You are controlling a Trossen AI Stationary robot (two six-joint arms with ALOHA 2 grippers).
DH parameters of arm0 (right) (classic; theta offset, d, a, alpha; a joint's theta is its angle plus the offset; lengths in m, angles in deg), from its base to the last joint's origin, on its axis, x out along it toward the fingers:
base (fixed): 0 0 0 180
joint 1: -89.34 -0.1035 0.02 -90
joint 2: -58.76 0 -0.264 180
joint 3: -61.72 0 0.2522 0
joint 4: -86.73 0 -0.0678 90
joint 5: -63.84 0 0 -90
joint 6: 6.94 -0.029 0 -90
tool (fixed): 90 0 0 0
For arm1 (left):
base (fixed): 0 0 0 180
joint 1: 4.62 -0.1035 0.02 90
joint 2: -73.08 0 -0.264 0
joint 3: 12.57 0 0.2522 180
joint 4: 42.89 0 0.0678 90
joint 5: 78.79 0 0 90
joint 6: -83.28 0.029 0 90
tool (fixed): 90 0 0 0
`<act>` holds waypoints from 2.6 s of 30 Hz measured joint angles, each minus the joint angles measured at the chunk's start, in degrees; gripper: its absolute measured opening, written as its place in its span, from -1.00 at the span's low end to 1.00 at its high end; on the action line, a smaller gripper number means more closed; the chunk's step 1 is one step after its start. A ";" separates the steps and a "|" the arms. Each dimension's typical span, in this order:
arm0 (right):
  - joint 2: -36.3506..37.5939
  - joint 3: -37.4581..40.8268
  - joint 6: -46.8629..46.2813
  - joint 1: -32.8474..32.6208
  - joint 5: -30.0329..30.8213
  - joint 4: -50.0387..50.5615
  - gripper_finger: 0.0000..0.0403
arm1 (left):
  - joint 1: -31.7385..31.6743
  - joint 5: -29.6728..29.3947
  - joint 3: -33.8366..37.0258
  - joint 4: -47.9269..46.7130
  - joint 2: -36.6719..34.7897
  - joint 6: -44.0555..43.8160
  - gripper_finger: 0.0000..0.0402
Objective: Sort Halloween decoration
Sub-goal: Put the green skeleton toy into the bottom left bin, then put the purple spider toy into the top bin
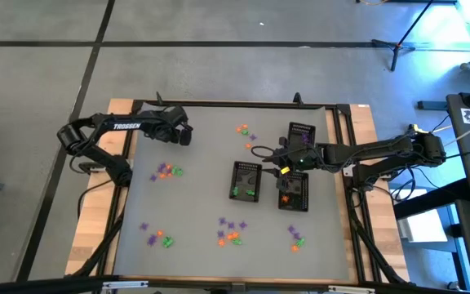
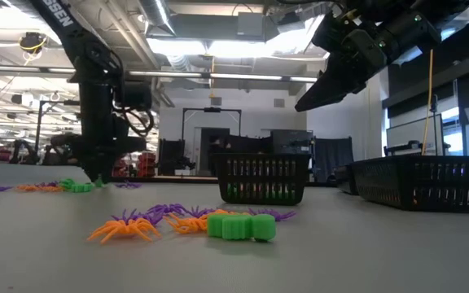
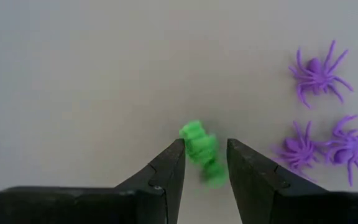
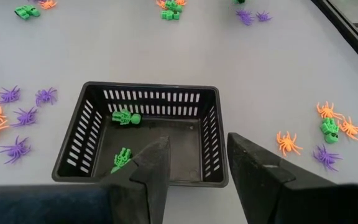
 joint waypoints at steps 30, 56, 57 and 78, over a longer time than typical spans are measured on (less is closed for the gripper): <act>0.00 0.00 0.00 0.02 0.02 -0.44 -0.22 | 1.46 2.11 -6.49 -3.52 1.10 14.04 -0.92; 0.13 -0.01 0.09 0.02 2.60 3.01 -0.22 | 41.51 12.76 -11.61 49.23 10.35 30.32 -0.87; 0.13 0.00 0.09 0.02 2.59 3.04 -0.22 | 41.53 12.80 -11.61 50.43 11.62 30.34 -0.83; 0.24 -0.02 0.02 0.02 2.58 4.85 -0.22 | 35.39 8.59 -11.61 37.64 2.50 30.84 -0.36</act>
